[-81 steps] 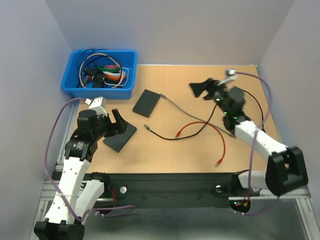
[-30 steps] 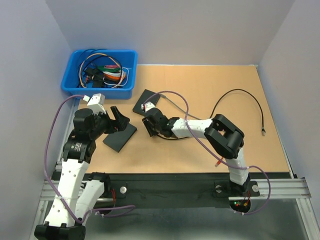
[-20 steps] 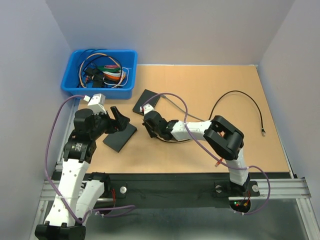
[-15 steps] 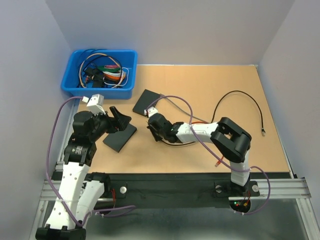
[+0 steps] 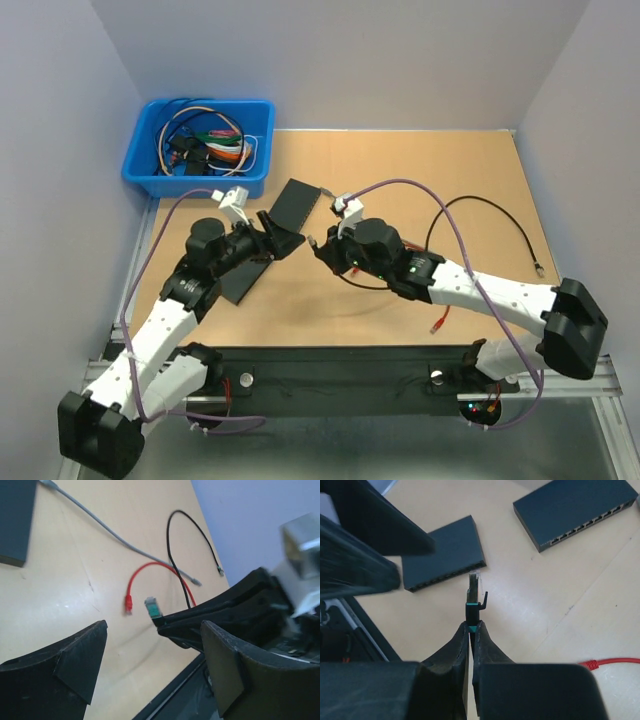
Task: Insert the plug into the switch port
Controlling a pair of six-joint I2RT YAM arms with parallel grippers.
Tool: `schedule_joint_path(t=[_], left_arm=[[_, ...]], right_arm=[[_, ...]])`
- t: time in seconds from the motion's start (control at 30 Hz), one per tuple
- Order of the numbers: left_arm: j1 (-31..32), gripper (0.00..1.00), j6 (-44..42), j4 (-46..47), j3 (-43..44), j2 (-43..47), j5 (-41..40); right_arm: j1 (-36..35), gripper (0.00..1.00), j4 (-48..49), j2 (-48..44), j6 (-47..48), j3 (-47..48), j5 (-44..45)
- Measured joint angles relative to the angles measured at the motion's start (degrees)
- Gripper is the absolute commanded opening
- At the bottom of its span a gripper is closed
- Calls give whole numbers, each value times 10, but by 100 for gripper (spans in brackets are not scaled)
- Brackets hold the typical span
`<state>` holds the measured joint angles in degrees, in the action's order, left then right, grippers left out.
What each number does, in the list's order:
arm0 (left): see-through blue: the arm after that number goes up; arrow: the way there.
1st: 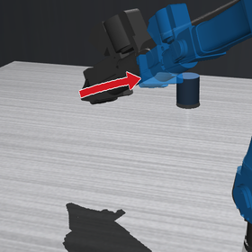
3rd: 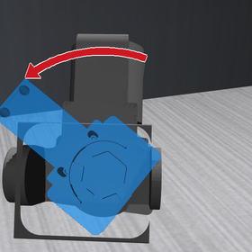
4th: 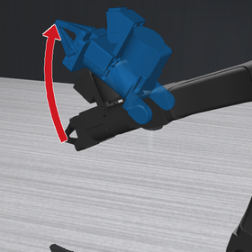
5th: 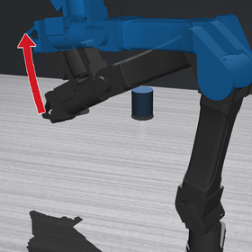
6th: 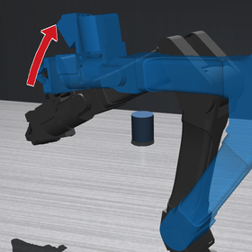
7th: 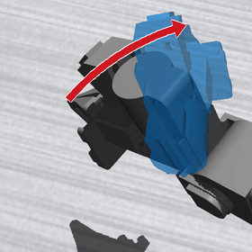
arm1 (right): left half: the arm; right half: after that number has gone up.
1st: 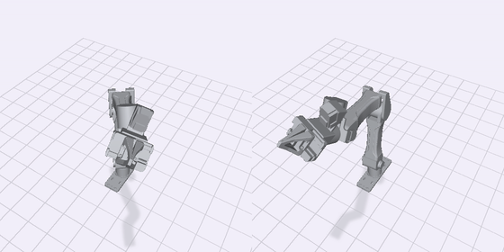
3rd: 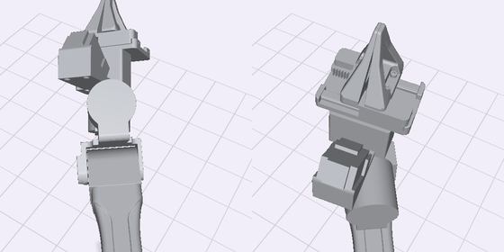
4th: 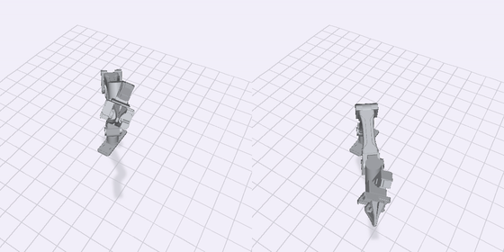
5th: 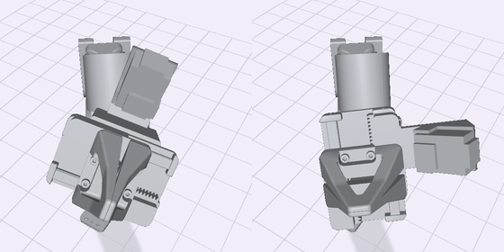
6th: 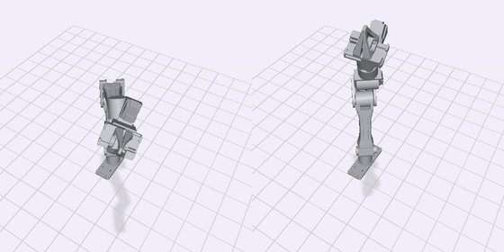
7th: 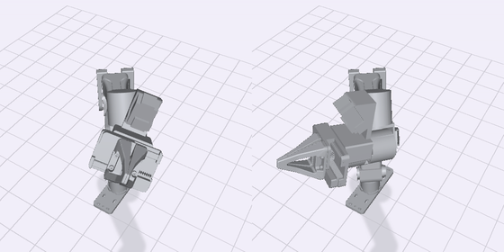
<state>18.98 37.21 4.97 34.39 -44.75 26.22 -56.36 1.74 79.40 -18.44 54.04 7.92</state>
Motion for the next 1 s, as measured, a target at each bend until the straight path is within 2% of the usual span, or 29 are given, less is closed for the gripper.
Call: schedule_joint_path(t=[0.07, 0.23, 0.33, 0.4, 0.77, 0.87, 0.97, 1.0], left_arm=[[45, 85, 10, 19, 0, -28, -18], [109, 84, 27, 62, 1, -79, -60], [124, 82, 37, 80, 1, -93, -81], [134, 75, 41, 92, 3, -101, -95], [167, 59, 56, 116, 10, -144, -135], [170, 52, 59, 120, 10, -144, -140], [172, 40, 61, 122, 10, -140, -145], [173, 32, 63, 122, 10, -138, -145]], right_arm=[[0, 0, 14, -28, -4, -9, -8], [0, 0, 27, -56, -9, -27, -16], [0, 0, 28, -62, -13, -37, -20], [0, 0, 28, -66, -15, -43, -21], [0, 0, 35, -105, -34, -73, -22], [0, 0, 45, -105, -40, -77, -21], [0, 0, 51, -105, -45, -80, -21], [0, 0, 53, -105, -48, -80, -21]])
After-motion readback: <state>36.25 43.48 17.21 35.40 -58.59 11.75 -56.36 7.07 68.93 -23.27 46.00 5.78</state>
